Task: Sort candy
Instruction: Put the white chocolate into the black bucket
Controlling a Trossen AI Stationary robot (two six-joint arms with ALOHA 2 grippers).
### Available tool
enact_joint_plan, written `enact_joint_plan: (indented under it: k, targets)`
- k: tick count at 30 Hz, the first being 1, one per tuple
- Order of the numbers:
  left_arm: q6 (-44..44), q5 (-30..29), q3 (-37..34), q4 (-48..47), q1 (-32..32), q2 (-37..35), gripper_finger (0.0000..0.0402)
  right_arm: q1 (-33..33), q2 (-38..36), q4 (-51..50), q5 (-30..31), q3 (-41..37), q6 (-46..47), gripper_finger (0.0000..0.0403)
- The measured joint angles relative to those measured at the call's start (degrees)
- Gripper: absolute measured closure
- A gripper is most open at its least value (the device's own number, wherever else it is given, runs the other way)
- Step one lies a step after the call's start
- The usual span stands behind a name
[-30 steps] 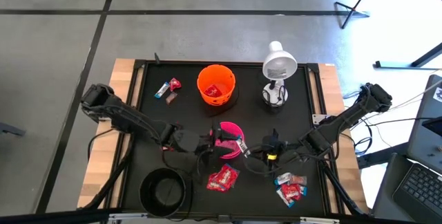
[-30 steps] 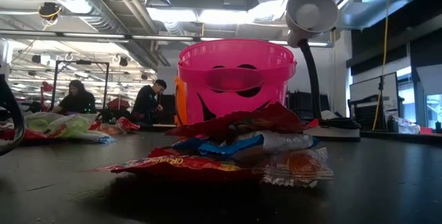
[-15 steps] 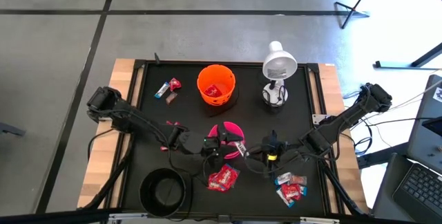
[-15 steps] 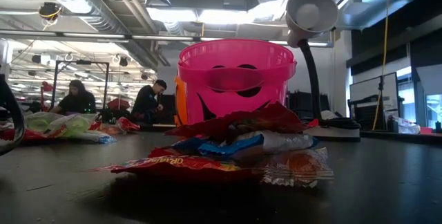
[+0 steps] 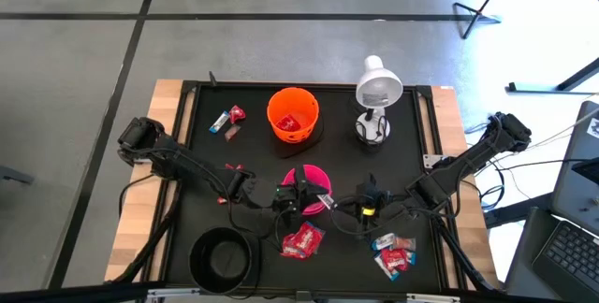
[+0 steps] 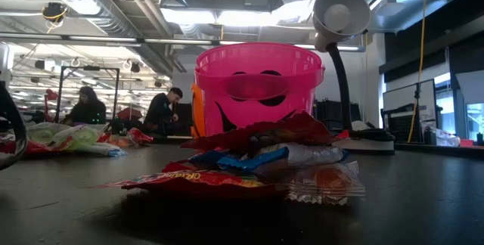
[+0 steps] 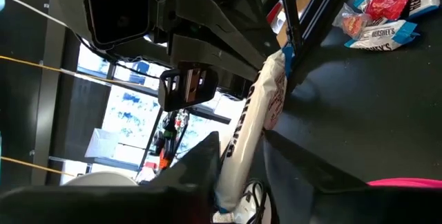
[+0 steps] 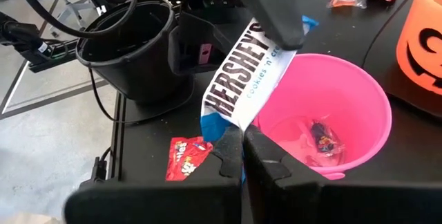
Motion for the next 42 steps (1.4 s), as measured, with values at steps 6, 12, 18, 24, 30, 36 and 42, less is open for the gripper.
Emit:
enact_joint_plan:
  k: [6,12,18,24,30,36,42]
  targets:
    - [0.0,0.0,0.0,-0.5,0.0,0.0,0.0366,0.0,0.0,0.0,0.0,0.0,0.0,0.0398]
    - [0.0,-1.3,0.0,-1.2,-0.1,0.0,0.039,0.0,0.0,-0.1,-0.2,0.0,-0.9,0.0374]
    - [0.0,-5.0,0.0,-1.5,-0.6,0.0,0.0387,0.0,-1.4,-0.2,-0.7,0.0,-1.7,0.0328]
    - [-0.1,-11.3,0.0,-5.3,-2.6,-1.8,0.0386,0.0,-5.1,-0.5,-1.8,0.0,-1.6,0.0282]
    - [-11.8,-17.4,0.0,-17.8,-6.8,-8.3,0.0386,0.1,-8.6,-1.3,-3.0,0.0,-2.4,0.027]
    - [-38.5,-8.2,0.0,-37.5,-11.6,-19.3,0.0386,0.1,-9.2,-1.4,-3.2,0.0,-3.6,0.0271]
    - [-60.2,5.8,0.0,-49.6,-17.8,-29.0,0.0386,0.0,-9.2,-3.4,-3.7,0.0,-4.4,0.0271]
